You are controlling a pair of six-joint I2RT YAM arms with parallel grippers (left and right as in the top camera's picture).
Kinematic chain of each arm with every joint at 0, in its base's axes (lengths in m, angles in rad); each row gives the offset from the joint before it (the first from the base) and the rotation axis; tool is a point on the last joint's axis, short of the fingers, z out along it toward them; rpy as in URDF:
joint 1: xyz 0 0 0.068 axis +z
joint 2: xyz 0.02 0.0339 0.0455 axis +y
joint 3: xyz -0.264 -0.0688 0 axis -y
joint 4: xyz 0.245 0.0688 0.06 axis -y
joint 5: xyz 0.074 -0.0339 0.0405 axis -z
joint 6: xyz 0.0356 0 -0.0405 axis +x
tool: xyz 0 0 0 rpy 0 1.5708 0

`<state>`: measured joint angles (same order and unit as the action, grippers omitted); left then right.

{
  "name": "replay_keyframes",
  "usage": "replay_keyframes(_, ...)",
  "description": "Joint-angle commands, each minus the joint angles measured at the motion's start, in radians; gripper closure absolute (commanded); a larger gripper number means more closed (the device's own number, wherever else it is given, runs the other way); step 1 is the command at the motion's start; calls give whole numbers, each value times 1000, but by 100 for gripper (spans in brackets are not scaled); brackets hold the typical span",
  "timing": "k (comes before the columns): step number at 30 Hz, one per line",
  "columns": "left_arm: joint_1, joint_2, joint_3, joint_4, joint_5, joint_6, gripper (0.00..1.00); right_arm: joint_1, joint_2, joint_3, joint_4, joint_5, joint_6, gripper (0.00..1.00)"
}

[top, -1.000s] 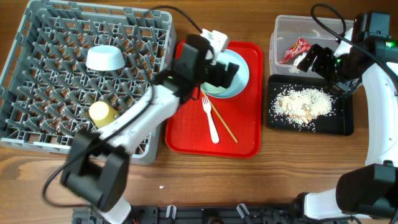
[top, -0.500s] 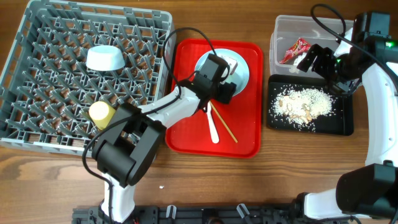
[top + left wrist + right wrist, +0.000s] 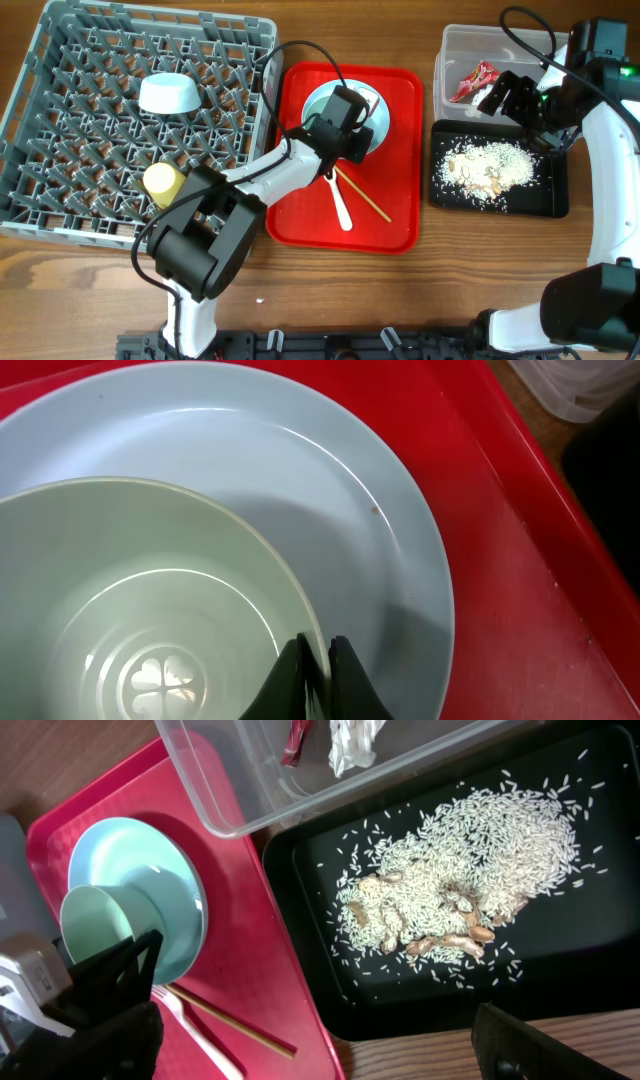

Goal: Sort waste into correct bins and load items into the dishwasher rack
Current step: 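Lift the green bowl and carry it to the rack's back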

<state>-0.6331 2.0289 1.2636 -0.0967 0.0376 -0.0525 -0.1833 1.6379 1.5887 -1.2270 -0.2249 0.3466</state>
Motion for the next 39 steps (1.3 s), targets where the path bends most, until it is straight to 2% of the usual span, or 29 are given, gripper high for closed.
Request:
replay_keyframes(1, 1, -53, 0, 1, 2, 0, 96, -1, -12, 6, -3, -8, -7, 0)
replay_keyframes(5, 5, -124, 0, -5, 19, 0, 96, -1, -12, 6, -3, -8, -7, 0)
replay_keyframes(12, 96, -255, 0, -25, 215, -4, 96, -2, -12, 6, -5, -8, -7, 0)
replay_keyframes(16, 211, -304, 0, -26, 415, -9, 96, -2, -12, 6, -5, -8, -7, 0)
replay_keyframes(23, 455, -320, 0, -11, 822, -100, 96, -2, -12, 6, -5, -8, -7, 0)
replay_keyframes(25, 535, -320, 0, 0, 934, -159, 96, -1, -12, 6, -5, -8, -6, 0)
replay_keyframes(30, 667, -311, 0, 34, 1050, -272, 96, -1, -12, 6, -5, -8, -7, 0)
replay_keyframes(32, 716, -288, 0, 92, 1126, -331, 96, -1, -12, 6, -5, -8, -7, 0)
replay_keyframes(39, 803, -198, 0, 314, 1188, -542, 96, -2, -12, 6, -13, -7, -7, 0)
